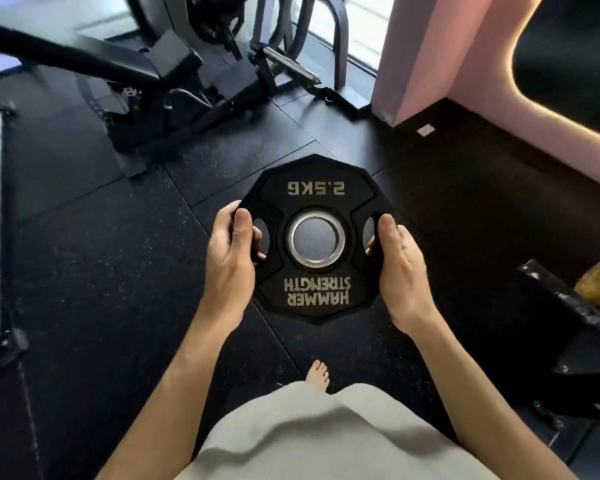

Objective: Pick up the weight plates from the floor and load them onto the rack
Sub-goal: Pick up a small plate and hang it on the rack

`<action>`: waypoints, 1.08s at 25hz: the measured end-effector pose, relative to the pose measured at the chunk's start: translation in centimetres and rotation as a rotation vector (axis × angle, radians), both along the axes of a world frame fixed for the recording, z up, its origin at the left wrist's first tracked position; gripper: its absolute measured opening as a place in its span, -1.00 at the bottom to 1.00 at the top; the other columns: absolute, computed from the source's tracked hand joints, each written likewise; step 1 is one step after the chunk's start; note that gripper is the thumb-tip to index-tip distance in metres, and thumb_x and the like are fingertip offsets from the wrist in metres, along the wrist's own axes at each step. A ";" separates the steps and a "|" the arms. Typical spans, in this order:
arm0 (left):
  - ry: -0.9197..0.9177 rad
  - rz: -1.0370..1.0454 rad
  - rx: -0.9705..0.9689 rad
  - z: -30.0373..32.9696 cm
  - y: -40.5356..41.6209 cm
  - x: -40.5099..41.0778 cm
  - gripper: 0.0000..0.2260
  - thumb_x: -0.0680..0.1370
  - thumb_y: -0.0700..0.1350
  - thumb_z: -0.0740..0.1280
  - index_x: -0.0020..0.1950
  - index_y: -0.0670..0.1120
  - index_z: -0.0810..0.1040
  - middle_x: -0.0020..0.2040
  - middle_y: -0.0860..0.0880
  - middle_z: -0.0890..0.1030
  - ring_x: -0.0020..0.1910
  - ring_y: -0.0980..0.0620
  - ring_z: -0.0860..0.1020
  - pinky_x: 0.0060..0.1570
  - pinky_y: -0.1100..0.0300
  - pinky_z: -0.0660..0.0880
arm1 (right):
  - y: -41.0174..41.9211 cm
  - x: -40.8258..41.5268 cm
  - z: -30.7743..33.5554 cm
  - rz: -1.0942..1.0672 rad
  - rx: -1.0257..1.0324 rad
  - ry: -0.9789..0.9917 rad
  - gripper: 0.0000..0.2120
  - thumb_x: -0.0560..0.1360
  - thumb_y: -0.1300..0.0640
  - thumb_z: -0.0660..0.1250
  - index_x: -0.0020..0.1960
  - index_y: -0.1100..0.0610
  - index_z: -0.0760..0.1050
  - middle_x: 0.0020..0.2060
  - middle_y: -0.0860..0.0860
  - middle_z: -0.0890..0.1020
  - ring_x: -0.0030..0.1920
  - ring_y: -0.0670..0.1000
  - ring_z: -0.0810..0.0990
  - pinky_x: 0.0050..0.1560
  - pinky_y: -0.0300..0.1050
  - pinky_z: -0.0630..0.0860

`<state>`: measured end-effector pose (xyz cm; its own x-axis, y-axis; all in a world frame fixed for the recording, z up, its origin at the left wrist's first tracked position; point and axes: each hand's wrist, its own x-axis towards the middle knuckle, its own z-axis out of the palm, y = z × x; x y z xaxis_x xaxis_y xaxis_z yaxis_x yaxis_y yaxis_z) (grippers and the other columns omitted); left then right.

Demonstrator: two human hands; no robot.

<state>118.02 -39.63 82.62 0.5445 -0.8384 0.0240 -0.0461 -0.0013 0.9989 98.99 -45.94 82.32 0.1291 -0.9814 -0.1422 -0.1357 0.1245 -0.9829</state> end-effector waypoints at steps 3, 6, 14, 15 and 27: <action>0.013 -0.058 -0.024 0.8 -8.7 1.7 -0.79 0.69 0.05 0.10 0.15 0.04 0.48 -0.21 0.02 0.46 -0.28 0.17 0.44 -0.22 0.27 0.45 | -7.8 1.5 0.4 -0.046 -0.003 0.014 -0.59 0.63 -0.17 0.09 -0.20 0.12 0.38 -0.36 -0.09 0.45 -0.40 -0.26 0.41 -0.34 -0.35 0.40; 0.029 -0.140 -0.048 0.5 -18.4 3.6 -0.82 0.69 0.01 0.09 0.11 0.05 0.47 -0.25 0.02 0.44 -0.32 0.18 0.42 -0.26 0.30 0.43 | -16.3 3.0 -0.1 -0.124 -0.014 0.022 -0.58 0.63 -0.18 0.09 -0.20 0.12 0.38 -0.36 -0.09 0.46 -0.37 -0.25 0.42 -0.29 -0.31 0.41; 0.024 -0.391 -0.058 0.7 -46.0 8.7 -0.80 0.63 0.09 0.13 0.12 0.06 0.47 -0.16 -0.09 0.47 -0.18 -0.02 0.45 -0.10 0.02 0.46 | -39.1 7.4 -0.9 -0.361 -0.010 -0.065 -0.59 0.56 -0.28 0.14 -0.25 0.03 0.41 -0.32 -0.04 0.47 -0.24 -0.06 0.44 -0.10 -0.04 0.41; 0.025 -0.425 -0.054 1.1 -49.5 9.1 -0.80 0.62 0.10 0.13 0.12 0.07 0.47 -0.13 -0.08 0.49 -0.14 0.00 0.48 -0.06 0.01 0.49 | -42.0 7.7 -0.6 -0.394 -0.005 -0.086 -0.59 0.57 -0.26 0.15 -0.26 0.02 0.41 -0.32 -0.05 0.47 -0.25 -0.07 0.44 -0.10 -0.03 0.41; 0.088 -0.648 -0.100 0.7 -84.8 3.0 -0.84 0.69 -0.02 0.11 0.08 0.01 0.47 -0.28 0.06 0.43 -0.32 0.17 0.41 -0.27 0.29 0.41 | -72.9 2.8 -1.4 -0.652 -0.037 -0.113 -0.57 0.54 -0.29 0.18 -0.25 0.04 0.44 -0.28 0.00 0.50 -0.20 -0.02 0.47 -0.03 0.04 0.45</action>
<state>120.98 -124.41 83.29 -0.0657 -0.9931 0.0971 0.0756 0.0920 0.9929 101.77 -118.80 80.90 -0.4813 -0.8672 -0.1276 0.0602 0.1126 -0.9918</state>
